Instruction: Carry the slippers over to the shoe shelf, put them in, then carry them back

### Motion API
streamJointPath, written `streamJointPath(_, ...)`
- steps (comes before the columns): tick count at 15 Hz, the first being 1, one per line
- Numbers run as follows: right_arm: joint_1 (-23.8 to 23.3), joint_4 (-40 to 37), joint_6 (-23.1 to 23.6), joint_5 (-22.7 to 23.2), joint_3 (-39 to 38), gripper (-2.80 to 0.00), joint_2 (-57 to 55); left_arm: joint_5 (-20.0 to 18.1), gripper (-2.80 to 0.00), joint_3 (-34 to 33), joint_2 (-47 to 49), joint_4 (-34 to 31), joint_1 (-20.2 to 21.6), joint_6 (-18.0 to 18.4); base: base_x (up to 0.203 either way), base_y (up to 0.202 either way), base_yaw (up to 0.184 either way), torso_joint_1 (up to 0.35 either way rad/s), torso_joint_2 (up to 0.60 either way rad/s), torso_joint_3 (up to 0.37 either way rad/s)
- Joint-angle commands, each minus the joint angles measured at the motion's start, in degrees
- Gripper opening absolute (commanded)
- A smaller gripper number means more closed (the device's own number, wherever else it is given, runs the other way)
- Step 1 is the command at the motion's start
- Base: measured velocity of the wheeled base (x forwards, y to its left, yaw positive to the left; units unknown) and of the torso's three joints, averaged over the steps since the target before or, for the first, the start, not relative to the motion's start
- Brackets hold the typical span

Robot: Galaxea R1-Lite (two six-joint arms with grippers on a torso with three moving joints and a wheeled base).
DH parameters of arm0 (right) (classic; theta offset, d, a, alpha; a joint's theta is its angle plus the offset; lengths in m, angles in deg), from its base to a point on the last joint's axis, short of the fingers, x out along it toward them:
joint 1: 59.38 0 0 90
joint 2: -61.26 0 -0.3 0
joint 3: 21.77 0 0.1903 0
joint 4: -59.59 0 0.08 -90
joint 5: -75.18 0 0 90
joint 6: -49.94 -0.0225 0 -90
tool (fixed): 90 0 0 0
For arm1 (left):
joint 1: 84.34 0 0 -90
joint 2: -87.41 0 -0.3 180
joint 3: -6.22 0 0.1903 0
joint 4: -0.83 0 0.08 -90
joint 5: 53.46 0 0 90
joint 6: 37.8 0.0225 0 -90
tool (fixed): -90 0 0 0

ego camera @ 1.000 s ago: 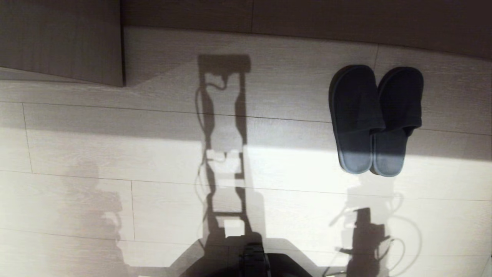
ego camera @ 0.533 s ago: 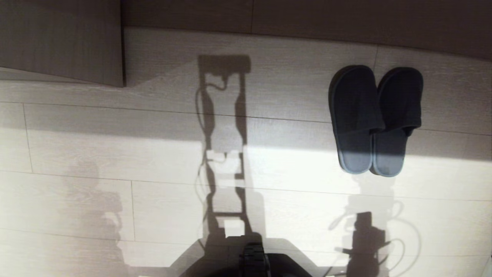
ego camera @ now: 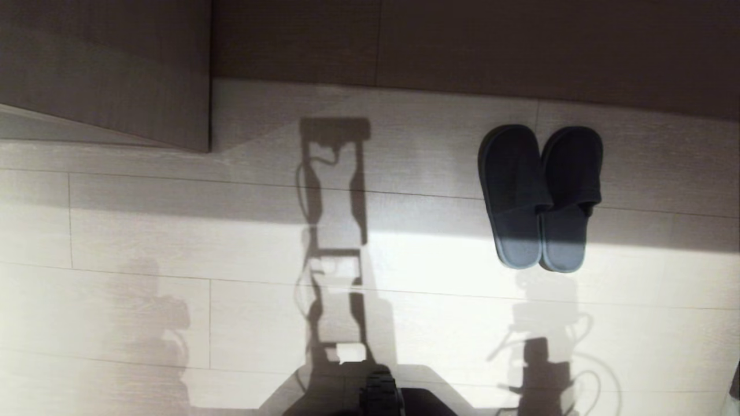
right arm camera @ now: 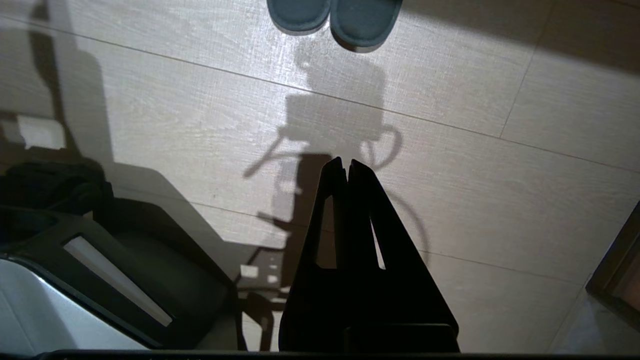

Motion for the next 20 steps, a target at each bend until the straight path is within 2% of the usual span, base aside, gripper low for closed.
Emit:
streamJointPath(1, 0.0, 0.0, 0.0, 0.0, 0.0, -2.80, -0.2, 0.0, -2.80, -0.1, 0.0, 0.0, 0.0, 0.0, 0.000, 0.000, 0.000, 0.004, 0.00, 0.196)
streamJointPath(20, 0.0, 0.0, -0.1, 0.0, 0.0, -2.80, -0.2, 0.0, -2.80, -0.1, 0.0, 0.0, 0.0, 0.0, 0.000, 0.000, 0.000, 0.001, 0.00, 0.204)
